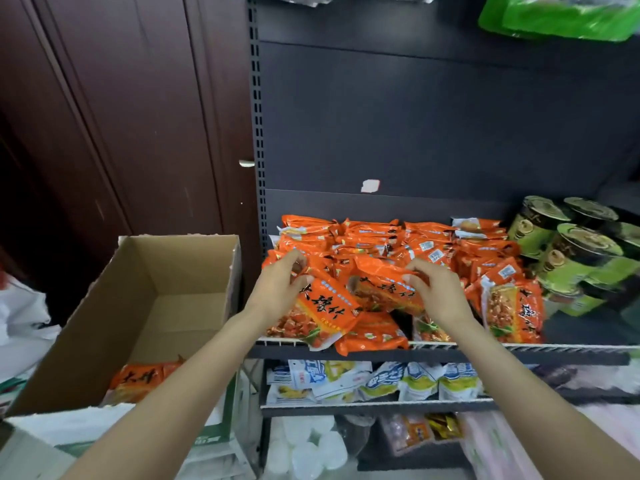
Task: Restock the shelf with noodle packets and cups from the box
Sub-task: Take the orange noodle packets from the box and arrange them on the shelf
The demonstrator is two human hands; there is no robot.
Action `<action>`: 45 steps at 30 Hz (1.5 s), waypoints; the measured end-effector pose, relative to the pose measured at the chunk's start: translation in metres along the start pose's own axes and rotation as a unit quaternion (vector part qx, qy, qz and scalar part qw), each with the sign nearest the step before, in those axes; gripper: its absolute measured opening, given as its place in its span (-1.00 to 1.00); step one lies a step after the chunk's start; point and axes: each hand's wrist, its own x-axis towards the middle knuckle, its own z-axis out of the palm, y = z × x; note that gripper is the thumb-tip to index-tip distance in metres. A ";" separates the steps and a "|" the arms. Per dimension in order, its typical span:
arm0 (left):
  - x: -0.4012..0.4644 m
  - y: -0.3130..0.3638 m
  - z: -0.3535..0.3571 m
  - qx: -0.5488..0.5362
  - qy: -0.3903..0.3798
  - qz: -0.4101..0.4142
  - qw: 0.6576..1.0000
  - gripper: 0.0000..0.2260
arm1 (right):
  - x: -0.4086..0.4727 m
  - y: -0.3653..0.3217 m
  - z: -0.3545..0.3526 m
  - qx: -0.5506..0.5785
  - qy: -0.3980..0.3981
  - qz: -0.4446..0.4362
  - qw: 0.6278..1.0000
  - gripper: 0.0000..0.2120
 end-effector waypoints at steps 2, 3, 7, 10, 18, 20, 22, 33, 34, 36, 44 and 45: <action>-0.002 0.001 0.009 0.015 0.000 -0.018 1.000 -0.81 | 0.004 0.015 0.007 0.004 -0.016 -0.007 1.000 -0.92; -0.004 0.001 0.012 0.023 -0.003 -0.029 0.999 -0.76 | 0.006 0.021 0.012 0.006 -0.019 -0.009 1.000 -0.90; -0.012 0.000 0.021 0.035 -0.023 -0.061 0.997 -0.73 | 0.011 0.040 0.032 -0.036 -0.050 -0.033 0.998 -0.84; -0.017 -0.002 0.026 0.033 -0.018 -0.083 0.996 -0.73 | 0.005 0.057 0.044 -0.058 -0.143 -0.026 0.988 -0.78; -0.021 -0.005 0.034 0.010 -0.024 -0.069 0.997 -0.93 | -0.019 0.072 0.062 -0.207 -0.307 -0.047 0.928 -0.22; -0.019 -0.006 0.033 -0.006 -0.019 -0.070 0.997 -0.93 | -0.014 0.072 0.065 -0.183 -0.256 -0.052 0.948 -0.37; -0.015 -0.006 0.030 -0.032 -0.009 -0.070 0.997 -0.91 | -0.005 0.071 0.061 -0.156 -0.220 -0.061 0.961 -0.52; 0.020 -0.001 0.031 -0.075 0.054 -0.080 0.992 -0.87 | 0.043 0.060 0.062 -0.170 -0.079 0.011 0.982 -0.66; 0.024 -0.002 0.031 -0.079 0.053 -0.079 0.992 -0.88 | 0.042 0.061 0.067 -0.199 -0.076 0.001 0.977 -0.70; 0.030 -0.004 0.030 -0.084 0.047 -0.070 0.993 -0.86 | 0.040 0.063 0.072 -0.230 -0.091 -0.011 0.969 -0.71; 0.051 -0.001 0.032 -0.101 -0.001 -0.024 0.995 -0.75 | 0.032 0.053 0.055 -0.094 -0.053 0.020 0.994 -0.67; 0.053 0.000 0.034 -0.104 -0.005 -0.018 0.994 -0.71 | 0.028 0.048 0.051 -0.060 -0.038 0.029 0.997 -0.67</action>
